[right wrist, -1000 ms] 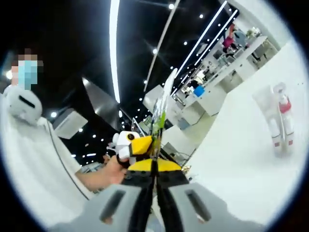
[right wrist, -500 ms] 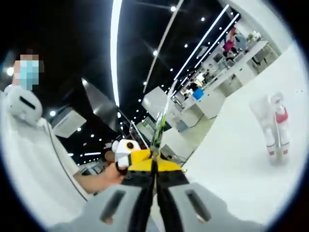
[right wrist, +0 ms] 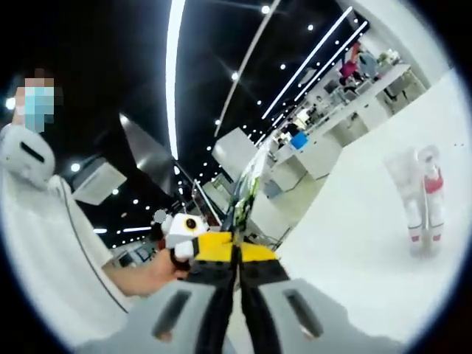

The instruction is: Arrange the skincare products in the storage area until every visible bottle or jar stands upright without overlapping.

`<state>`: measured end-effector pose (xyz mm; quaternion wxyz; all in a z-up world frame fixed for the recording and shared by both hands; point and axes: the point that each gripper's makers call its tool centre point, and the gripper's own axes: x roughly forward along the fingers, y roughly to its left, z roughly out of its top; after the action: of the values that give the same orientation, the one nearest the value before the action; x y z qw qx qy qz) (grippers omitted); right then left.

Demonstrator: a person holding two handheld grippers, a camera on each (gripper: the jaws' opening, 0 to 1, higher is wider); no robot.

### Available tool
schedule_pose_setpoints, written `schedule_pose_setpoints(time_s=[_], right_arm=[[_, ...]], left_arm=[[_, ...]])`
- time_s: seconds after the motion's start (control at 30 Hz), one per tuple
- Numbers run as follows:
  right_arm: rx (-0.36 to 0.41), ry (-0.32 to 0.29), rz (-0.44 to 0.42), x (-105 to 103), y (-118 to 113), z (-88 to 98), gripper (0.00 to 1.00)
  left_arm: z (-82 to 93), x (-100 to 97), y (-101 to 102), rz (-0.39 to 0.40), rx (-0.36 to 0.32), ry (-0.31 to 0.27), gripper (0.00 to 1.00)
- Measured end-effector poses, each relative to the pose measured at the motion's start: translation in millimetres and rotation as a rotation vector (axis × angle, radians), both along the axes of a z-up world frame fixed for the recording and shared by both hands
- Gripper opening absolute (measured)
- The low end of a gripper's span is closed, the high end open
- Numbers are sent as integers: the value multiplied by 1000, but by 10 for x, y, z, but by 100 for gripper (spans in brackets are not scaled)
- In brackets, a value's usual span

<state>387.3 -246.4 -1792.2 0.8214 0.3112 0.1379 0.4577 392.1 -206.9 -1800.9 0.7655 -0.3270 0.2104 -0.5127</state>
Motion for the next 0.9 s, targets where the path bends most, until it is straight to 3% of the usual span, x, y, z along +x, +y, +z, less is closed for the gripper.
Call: schedule_pose_setpoints(time_s=[0.37, 0.9], right_arm=[[-25, 50, -33, 19, -66, -159, 2], [-53, 127, -74, 156, -90, -441, 0]], left_arm=[[-97, 59, 115, 37, 16, 22, 0], [-307, 150, 84, 56, 51, 73, 0]])
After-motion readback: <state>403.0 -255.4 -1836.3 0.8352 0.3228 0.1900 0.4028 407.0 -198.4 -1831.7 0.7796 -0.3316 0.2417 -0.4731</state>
